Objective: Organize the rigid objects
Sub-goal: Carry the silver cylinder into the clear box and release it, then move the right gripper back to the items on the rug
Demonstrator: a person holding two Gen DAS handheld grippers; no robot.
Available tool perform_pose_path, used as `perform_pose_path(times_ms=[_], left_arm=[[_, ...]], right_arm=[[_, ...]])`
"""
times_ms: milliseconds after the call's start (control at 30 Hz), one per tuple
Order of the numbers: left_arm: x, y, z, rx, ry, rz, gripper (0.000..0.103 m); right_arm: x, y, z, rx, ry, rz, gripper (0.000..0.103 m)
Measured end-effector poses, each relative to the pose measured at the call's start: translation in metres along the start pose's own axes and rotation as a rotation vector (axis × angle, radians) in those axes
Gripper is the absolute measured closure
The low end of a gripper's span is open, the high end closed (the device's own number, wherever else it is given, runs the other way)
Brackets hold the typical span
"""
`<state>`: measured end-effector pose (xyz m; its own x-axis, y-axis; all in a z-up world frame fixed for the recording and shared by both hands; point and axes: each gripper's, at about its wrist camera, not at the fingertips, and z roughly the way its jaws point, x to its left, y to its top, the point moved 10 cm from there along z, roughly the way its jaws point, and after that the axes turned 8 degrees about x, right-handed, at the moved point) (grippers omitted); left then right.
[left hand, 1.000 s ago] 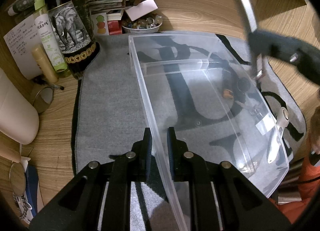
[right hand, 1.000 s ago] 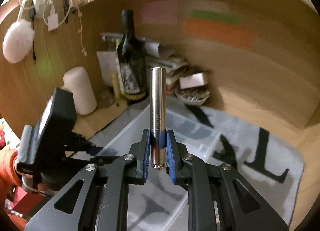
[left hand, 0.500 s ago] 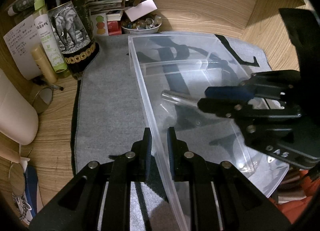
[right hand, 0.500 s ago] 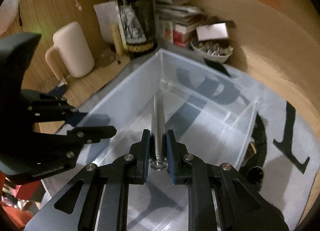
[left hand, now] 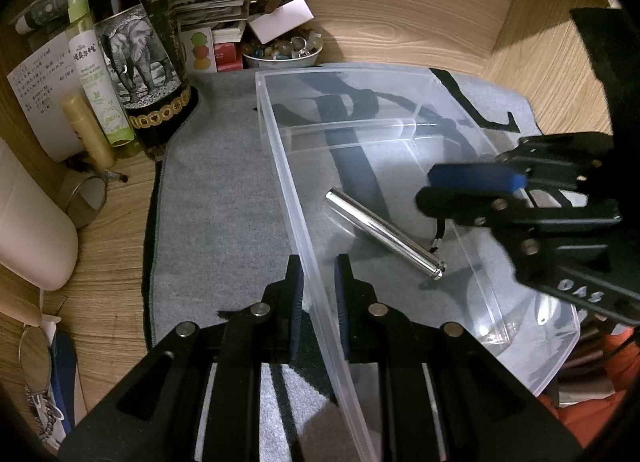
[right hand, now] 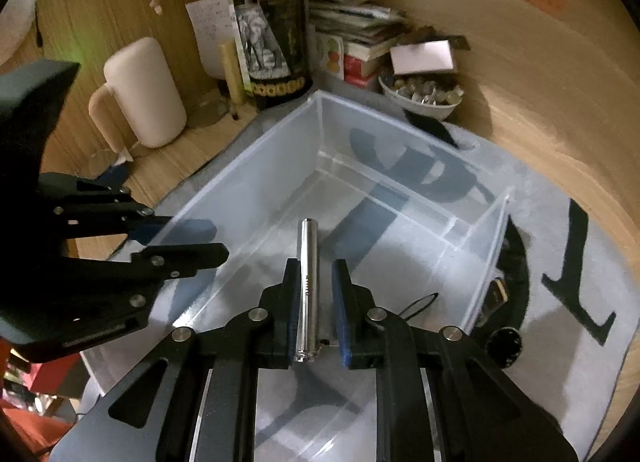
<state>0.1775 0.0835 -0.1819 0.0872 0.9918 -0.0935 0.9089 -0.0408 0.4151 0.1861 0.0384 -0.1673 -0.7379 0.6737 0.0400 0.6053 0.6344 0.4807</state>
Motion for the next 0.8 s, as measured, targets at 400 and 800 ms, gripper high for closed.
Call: perform_pose_path(times_ms=[400,800], left_arm=[[0.000,0.000,0.000,0.000,0.004,0.001,0.088],[0.001,-0.001,0.000,0.002,0.008,-0.005,0.088]], right_arm=[[-0.029,0.006,-0.054,-0.148,-0.091,0.037,0.042],[-0.093,-0.006,-0.086,-0.213,-0.223,0.147,0.028]])
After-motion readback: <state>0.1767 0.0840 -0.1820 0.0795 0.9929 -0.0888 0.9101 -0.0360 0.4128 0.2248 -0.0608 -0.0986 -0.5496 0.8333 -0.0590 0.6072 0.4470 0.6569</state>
